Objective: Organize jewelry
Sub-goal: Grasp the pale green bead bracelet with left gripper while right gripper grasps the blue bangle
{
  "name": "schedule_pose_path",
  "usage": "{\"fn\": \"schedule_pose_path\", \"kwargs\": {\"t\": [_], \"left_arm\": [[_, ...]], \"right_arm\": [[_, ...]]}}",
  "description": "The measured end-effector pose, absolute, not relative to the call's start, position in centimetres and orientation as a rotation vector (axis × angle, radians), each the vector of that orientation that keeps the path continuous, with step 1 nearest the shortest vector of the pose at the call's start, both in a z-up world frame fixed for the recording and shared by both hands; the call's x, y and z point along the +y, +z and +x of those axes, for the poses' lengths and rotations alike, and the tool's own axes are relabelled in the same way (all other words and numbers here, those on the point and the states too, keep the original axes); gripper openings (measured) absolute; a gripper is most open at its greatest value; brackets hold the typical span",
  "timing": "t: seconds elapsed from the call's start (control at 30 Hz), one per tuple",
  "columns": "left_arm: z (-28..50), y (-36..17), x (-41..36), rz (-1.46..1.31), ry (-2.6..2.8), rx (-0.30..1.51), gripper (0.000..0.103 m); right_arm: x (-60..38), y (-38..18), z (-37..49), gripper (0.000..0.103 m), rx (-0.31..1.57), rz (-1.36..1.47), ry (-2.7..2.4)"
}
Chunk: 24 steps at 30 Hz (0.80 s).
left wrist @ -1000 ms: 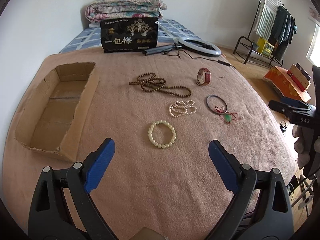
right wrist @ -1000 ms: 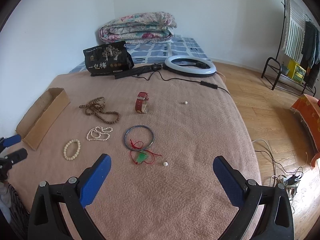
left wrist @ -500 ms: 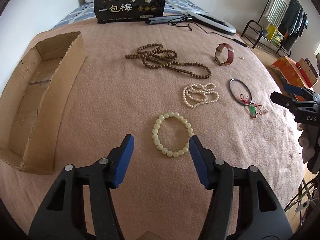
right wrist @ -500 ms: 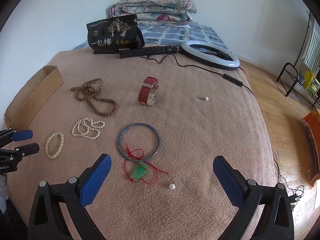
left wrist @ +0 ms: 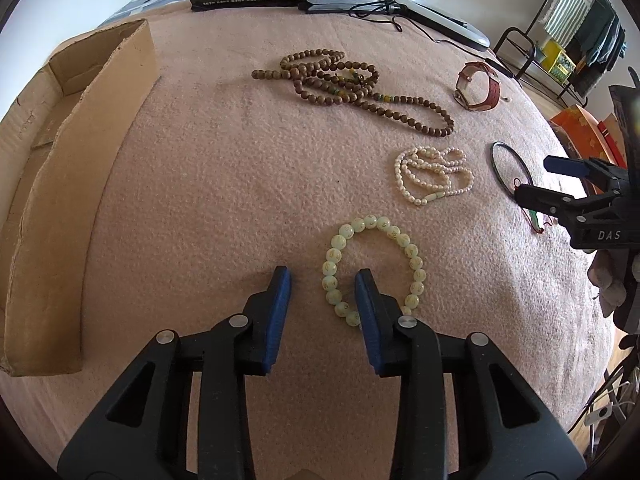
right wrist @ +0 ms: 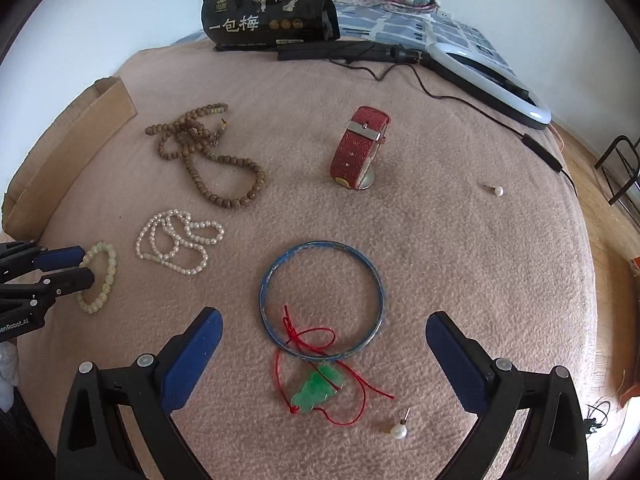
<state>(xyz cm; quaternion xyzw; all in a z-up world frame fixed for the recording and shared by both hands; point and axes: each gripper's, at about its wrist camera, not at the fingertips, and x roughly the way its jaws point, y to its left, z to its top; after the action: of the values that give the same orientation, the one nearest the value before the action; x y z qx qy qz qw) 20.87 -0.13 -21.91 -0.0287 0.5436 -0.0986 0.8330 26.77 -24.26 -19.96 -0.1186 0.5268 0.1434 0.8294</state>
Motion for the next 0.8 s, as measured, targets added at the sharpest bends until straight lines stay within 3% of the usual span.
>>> {"fn": "schedule_pose_path", "kwargs": {"t": [0.1, 0.37, 0.4, 0.47, 0.8], "left_arm": [[21.0, -22.0, -0.2, -0.063, -0.208, 1.148, 0.031], [21.1, -22.0, -0.3, -0.047, -0.201, 1.128, 0.01], [21.2, -22.0, -0.3, -0.05, -0.203, 1.128, 0.008], [21.2, -22.0, -0.3, -0.053, -0.204, 1.127, 0.007], [21.0, -21.4, 0.2, -0.081, -0.204, 1.111, 0.006]], "right_arm": [[-24.3, -20.5, 27.6, 0.102, 1.137, -0.239, 0.305], [-23.6, -21.6, 28.8, 0.09, 1.18, -0.287, 0.302], [-23.6, -21.5, 28.7, 0.085, 1.181, -0.283, 0.31], [-23.6, -21.3, 28.8, 0.075, 1.181, -0.279, 0.322], [-23.8, -19.9, 28.7, 0.074, 1.158, -0.249, 0.32]]}}
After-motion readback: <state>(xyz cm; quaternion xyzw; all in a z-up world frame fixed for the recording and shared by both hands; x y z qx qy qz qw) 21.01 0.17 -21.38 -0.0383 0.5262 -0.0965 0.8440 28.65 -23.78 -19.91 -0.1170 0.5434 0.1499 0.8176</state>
